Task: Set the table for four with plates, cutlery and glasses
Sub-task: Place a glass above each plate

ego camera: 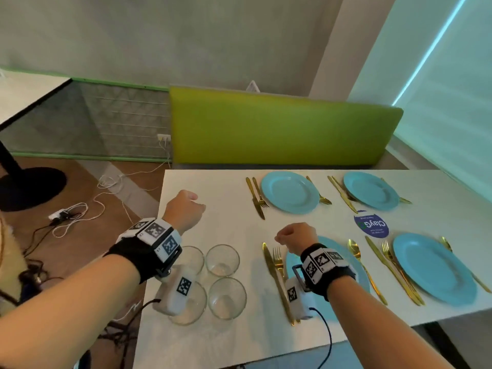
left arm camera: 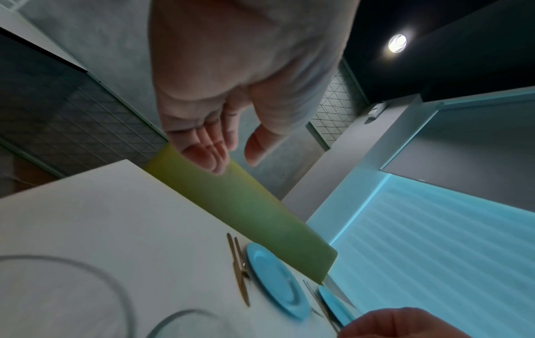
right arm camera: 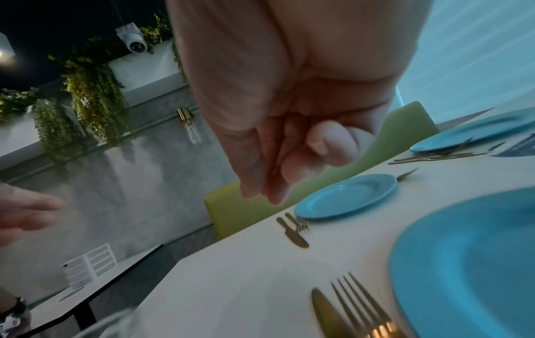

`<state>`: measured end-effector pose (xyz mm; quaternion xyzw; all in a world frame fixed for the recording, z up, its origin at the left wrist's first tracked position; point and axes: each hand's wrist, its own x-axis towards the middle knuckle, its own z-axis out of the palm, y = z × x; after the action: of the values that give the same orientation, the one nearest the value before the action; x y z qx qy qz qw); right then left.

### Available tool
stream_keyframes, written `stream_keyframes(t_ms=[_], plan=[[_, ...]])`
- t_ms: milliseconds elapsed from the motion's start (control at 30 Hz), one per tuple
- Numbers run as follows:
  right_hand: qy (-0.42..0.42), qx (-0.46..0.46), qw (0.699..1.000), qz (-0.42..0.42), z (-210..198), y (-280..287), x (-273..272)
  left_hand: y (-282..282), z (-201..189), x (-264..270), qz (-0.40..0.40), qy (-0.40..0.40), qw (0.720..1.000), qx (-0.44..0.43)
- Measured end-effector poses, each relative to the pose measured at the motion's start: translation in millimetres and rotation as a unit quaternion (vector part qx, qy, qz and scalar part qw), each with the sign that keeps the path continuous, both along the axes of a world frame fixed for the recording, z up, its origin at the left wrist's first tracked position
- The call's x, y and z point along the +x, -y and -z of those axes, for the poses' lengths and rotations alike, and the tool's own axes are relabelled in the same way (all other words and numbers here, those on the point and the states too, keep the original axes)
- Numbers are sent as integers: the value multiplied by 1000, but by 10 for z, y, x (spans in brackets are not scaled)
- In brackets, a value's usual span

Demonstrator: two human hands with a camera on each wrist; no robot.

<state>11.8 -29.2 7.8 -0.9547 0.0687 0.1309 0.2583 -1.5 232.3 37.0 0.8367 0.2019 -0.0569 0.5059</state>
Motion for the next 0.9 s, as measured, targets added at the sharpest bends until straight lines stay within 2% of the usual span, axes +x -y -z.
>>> stream_keyframes(t_ms=[233, 400, 500, 567, 667, 900], plan=[[-32, 9, 999, -17, 175, -314, -705, -332, 213, -714, -29, -12, 992, 125], [-95, -51, 991, -85, 306, -455, -901, -506, 616, -1076, 62, -173, 964, 190], [-130, -42, 984, -117, 401, -485, -993, -543, 854, -1288, 125, -227, 951, 167], [-130, -16, 984, -122, 479, -506, -1045, -502, 981, -1409, 144, -220, 959, 104], [-122, 27, 986, -113, 635, -528, -1126, -395, 1111, -1530, 138, -160, 977, 33], [-88, 85, 987, -104, 860, -635, -1231, -139, 1259, -1644, 85, -59, 994, -21]])
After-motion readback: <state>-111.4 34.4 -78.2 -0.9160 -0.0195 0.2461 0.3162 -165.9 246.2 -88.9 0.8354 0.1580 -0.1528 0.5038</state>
